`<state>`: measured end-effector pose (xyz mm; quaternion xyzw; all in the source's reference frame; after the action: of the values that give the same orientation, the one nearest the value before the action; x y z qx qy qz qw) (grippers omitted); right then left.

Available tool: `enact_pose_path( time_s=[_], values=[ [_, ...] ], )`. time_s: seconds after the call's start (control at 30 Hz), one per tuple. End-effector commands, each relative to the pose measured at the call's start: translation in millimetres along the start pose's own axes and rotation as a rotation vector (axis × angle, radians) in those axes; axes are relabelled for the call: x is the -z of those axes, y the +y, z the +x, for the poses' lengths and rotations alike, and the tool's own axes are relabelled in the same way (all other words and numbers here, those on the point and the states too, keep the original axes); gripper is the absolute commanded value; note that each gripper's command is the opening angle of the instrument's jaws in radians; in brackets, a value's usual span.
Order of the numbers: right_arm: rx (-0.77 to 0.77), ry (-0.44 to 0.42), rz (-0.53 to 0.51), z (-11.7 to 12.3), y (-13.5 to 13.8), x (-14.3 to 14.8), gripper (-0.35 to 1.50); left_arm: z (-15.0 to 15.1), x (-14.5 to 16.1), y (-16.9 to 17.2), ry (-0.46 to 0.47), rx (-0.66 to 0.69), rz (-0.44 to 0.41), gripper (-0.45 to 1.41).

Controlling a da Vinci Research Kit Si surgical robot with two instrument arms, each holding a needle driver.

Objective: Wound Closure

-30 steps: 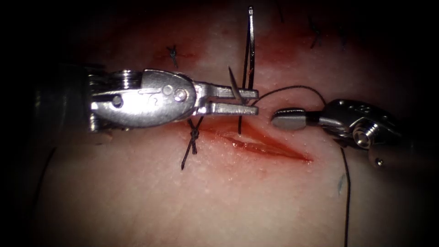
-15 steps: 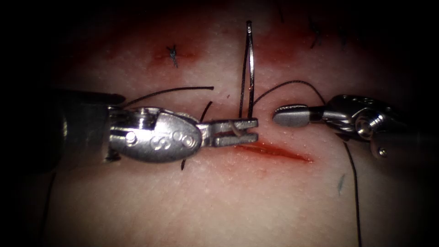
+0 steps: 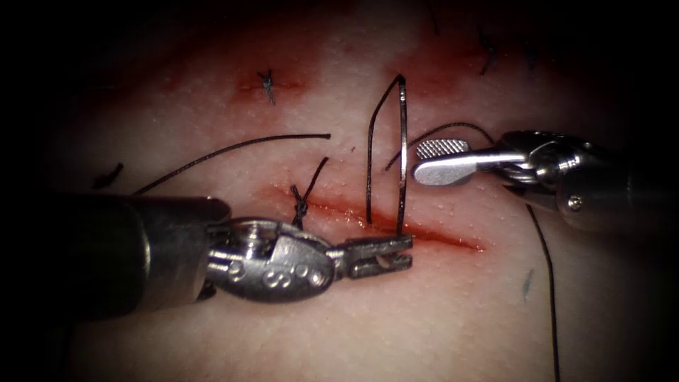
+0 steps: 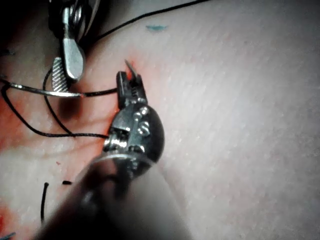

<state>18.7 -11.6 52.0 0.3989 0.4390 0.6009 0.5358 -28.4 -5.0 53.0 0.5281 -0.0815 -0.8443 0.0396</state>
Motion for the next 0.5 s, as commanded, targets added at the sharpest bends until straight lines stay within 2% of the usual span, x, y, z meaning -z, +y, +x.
enact_pose_path(
  time_s=[0.03, 0.17, 0.23, 0.33, 0.5],
  values=[
    [-0.007, -0.003, 0.004, -0.6, 0.4, -1.4, 1.4, -0.2, -0.7, 0.4, 0.001, -0.005, -0.001, -0.45],
    [-0.03, -0.001, 0.004, -0.7, 0.3, -2.1, 1.36, -0.1, -0.7, 0.5, 0.0, -0.017, 0.0, -0.45],
    [-0.036, -0.005, 0.008, -0.7, 0.2, -2.2, 1.25, -0.1, -0.8, 0.6, -0.001, -0.029, 0.001, -0.45],
    [-0.046, -0.006, 0.008, -0.8, 0.3, -2.3, 1.19, -0.1, -0.9, 0.7, -0.002, -0.03, 0.001, -0.45],
    [-0.067, -0.004, 0.011, -1.1, 0.3, -2.5, 1.18, -0.1, -1.1, 0.8, -0.003, -0.036, 0.006, -0.45]
  ],
)
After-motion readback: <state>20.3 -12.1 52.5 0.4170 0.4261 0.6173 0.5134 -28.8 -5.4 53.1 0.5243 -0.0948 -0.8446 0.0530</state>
